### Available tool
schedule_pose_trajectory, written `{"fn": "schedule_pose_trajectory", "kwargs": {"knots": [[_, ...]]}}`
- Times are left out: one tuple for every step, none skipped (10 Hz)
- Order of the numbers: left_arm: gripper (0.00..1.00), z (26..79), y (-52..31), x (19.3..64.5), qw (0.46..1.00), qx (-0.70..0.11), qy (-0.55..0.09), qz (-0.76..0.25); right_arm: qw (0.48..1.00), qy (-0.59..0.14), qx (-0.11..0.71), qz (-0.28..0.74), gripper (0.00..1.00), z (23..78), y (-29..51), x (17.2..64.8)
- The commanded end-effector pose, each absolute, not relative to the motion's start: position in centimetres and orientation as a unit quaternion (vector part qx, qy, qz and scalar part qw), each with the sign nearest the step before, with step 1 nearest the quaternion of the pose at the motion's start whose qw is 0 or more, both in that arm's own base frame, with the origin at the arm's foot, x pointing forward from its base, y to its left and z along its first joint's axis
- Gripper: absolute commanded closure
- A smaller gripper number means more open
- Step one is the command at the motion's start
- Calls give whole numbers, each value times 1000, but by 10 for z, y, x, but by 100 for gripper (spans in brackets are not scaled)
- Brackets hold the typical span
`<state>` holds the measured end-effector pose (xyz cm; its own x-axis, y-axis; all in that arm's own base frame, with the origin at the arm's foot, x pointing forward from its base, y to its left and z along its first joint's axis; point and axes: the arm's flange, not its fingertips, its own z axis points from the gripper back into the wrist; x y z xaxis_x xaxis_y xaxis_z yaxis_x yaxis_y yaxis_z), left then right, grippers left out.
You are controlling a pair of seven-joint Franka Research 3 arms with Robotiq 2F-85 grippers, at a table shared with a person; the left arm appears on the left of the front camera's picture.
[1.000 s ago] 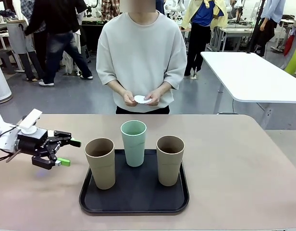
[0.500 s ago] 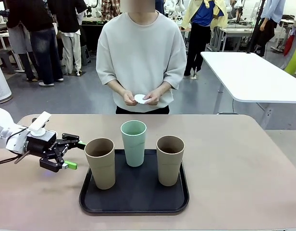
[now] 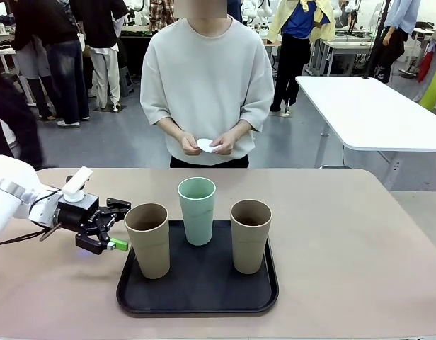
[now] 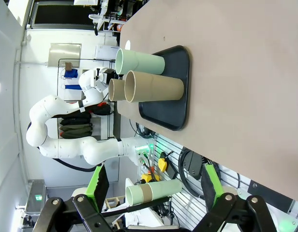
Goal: Place coasters on the table and set cups on them.
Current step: Pick up one Reusable plastic cup and place it on a coaster set by the human.
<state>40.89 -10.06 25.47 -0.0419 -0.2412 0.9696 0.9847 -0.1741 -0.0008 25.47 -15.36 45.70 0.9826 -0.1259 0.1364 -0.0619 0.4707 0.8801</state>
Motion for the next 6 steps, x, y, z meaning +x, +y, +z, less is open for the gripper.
{"fn": "schedule_pose_trajectory", "kwargs": {"knots": [[0, 253, -112, 412, 513, -468, -395, -602, 849, -93, 520, -17, 0, 457, -154, 254], [0, 252, -116, 412, 512, -469, -392, -604, 849, -93, 520, -17, 0, 457, -154, 254], [0, 251, -120, 410, 510, -470, -390, -606, 849, -93, 520, -17, 0, 457, -154, 254], [0, 248, -124, 410, 509, -472, -388, -607, 849, -93, 520, -17, 0, 457, -154, 254], [0, 246, -128, 409, 507, -475, -385, -608, 849, -93, 520, -17, 0, 457, -154, 254], [0, 244, -131, 408, 507, -477, -380, -609, 849, -93, 520, -17, 0, 457, -154, 254]]}}
